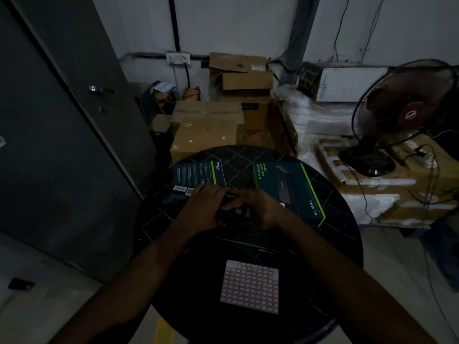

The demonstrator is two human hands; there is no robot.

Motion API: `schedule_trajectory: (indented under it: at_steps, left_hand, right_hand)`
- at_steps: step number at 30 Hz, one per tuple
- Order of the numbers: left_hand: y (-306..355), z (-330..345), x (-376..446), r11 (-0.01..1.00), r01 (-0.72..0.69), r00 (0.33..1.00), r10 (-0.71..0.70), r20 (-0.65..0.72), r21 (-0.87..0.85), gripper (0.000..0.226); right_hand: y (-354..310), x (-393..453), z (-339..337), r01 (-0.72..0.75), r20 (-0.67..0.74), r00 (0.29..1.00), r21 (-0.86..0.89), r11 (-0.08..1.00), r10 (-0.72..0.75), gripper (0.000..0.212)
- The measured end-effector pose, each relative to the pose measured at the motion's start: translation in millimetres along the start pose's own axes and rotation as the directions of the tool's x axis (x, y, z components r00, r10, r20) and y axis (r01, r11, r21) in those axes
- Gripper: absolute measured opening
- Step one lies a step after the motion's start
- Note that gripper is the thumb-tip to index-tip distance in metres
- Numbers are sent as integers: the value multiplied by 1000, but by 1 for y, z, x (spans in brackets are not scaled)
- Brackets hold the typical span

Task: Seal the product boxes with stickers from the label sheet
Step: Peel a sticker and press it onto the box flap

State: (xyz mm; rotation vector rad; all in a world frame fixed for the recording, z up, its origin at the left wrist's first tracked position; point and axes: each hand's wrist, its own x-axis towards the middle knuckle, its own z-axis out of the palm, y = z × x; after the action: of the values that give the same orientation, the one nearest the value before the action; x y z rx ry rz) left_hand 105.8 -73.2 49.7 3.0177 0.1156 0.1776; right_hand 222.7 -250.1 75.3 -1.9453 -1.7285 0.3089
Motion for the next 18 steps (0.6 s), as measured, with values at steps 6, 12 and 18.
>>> schedule_trajectory:
  at_steps: [6, 12, 18]
  left_hand:
    - [-10, -9, -1, 999, -10, 1000, 8, -25, -50, 103]
    - [-29, -18, -18, 965, -6, 993, -24, -113, -262, 93]
    - [-33, -26, -19, 918, -114, 978, 36, -205, -380, 68]
  right_hand:
    - [15, -21, 4, -80, -125, 991, -277, 958, 47, 66]
    - [46, -69, -17, -286, -245, 933, -62, 956, 263, 82]
    - [24, -56, -39, -76, -434, 876, 309, 948, 211, 44]
